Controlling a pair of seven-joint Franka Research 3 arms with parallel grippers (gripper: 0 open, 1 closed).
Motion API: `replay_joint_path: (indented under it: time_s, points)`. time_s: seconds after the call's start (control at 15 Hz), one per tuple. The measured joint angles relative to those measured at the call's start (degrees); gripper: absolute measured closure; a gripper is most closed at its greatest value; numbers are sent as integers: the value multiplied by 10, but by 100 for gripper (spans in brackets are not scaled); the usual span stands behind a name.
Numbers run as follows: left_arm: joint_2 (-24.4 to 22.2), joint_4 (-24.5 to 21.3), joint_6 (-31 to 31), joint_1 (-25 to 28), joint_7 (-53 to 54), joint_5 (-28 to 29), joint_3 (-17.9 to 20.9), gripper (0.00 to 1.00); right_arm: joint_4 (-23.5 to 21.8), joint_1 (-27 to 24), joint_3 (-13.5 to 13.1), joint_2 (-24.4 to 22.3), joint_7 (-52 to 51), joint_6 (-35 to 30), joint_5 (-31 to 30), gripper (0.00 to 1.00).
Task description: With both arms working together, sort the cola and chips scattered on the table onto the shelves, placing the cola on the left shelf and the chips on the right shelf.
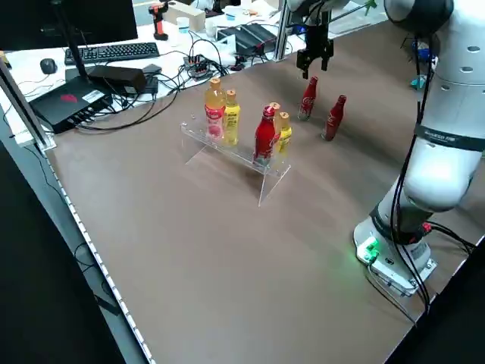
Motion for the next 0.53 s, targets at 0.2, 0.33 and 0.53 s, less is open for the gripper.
replay_joint_path:
  time_s: [0.2, 0.33, 0.53]
  points:
    - [26, 0, 30, -13, -12, 19, 0, 4, 1, -1, -1, -64, -70, -67, -44, 96]
    - [40, 0, 43, -22, -40, 44, 0, 7, 1, -2, -1, -86, -129, -106, -80, 96]
    - [57, 1, 62, -38, -78, 76, 1, 11, 0, -9, -8, -100, -191, -120, -115, 96]
